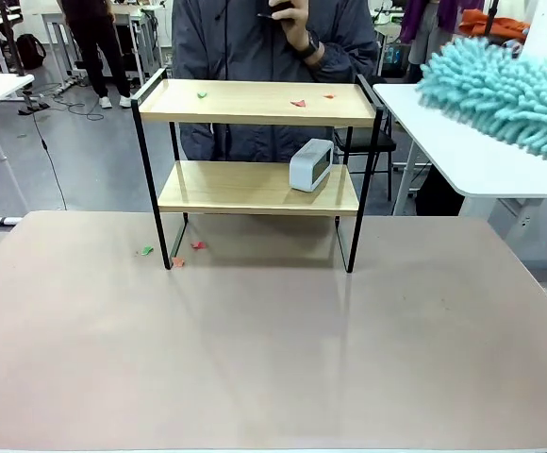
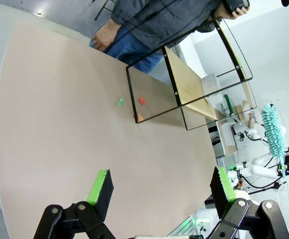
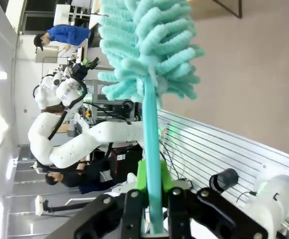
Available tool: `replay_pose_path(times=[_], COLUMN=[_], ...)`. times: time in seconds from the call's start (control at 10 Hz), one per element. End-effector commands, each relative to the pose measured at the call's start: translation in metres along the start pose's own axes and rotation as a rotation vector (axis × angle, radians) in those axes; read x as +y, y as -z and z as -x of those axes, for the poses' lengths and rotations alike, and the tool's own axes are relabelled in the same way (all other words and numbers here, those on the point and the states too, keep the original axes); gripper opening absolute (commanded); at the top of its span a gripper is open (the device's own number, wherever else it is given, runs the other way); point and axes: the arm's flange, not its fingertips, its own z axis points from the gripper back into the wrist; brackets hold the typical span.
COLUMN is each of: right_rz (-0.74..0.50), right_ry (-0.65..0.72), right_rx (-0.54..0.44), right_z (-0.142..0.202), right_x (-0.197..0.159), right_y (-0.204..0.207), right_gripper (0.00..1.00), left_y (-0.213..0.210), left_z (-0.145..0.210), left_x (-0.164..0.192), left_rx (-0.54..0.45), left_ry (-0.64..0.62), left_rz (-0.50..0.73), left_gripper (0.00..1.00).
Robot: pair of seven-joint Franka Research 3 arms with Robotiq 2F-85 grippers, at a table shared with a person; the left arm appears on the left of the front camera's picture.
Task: Clean the shelf.
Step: Clean the remaining tier of the Shelf with the Duster once objects are removed.
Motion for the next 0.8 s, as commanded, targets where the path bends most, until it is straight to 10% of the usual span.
replay_pose_path(times=[0.0,0.7], right_rz=[0.026,0.363], right_ry=[-0.014,0.013], right_rx=[0.005,-0.147], right_z=[-0.001,-0.135], right_x=[0.011,0.156], right_y=[0.006,0.134], right_gripper=[0.12,0.12], left_y=[0.001,0.001], left_z=[-0.001,-0.001], left_x=[0.0,0.0], left_rx=[-0.016,-0.016], left_ry=[0.024,0.024], left_rz=[0.02,0.02], left_gripper=[1.0,1.0])
